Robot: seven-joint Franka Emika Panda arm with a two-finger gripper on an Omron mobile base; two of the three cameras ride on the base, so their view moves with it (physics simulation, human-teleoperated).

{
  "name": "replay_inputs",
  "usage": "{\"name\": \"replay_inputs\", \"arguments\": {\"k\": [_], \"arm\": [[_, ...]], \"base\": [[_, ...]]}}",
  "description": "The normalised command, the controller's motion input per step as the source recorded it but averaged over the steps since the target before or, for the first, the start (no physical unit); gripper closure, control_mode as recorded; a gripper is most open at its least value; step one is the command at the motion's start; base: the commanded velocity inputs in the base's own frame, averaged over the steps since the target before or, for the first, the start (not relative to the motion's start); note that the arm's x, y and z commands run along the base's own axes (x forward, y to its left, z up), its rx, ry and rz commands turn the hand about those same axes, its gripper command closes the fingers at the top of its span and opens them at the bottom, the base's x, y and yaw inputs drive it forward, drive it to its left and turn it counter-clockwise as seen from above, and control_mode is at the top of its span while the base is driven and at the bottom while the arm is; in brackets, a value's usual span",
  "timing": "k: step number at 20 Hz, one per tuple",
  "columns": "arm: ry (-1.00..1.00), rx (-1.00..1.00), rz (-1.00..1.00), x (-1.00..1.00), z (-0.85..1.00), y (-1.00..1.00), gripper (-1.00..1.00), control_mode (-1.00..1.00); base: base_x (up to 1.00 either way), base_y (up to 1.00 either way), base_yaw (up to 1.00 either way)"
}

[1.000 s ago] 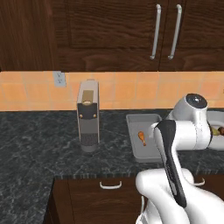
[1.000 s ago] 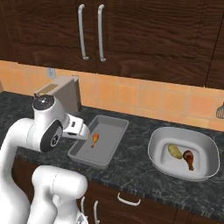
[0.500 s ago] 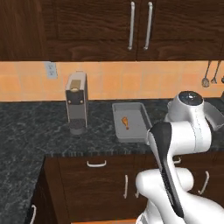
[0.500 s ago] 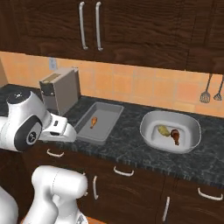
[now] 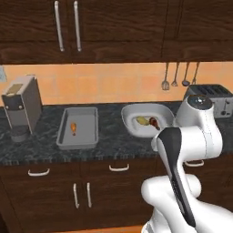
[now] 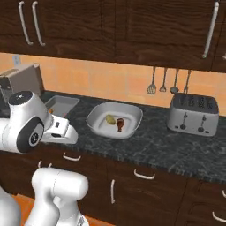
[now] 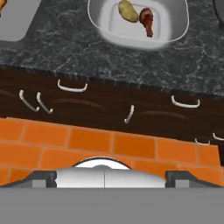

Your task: Place one potato and one chicken drumstick in each tupperware on the nearby counter, to pack two identical lunches.

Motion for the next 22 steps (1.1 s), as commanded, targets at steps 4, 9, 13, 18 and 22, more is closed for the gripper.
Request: {"name": "replay_inputs", "arguments": {"k": [4, 9, 13, 18, 22], "arm": [[0.00, 0.00, 0.00, 0.00, 0.00, 0.00, -1.00, 1.00], [0.00, 0.00, 0.00, 0.00, 0.00, 0.00, -1.00, 1.00], [0.00, 0.00, 0.00, 0.00, 0.00, 0.00, -1.00, 1.00], [0.00, 0.00, 0.00, 0.00, 0.00, 0.00, -1.00, 1.00], [0.00, 0.00, 0.00, 0.00, 0.00, 0.00, -1.00, 1.00]], "base": [[-0.55, -1.00, -0.06], [-0.83, -1.00, -0.10], [-0.63, -1.00, -0.14], [-0.29, -1.00, -0.16], [-0.15, -1.00, -0.11]]}}
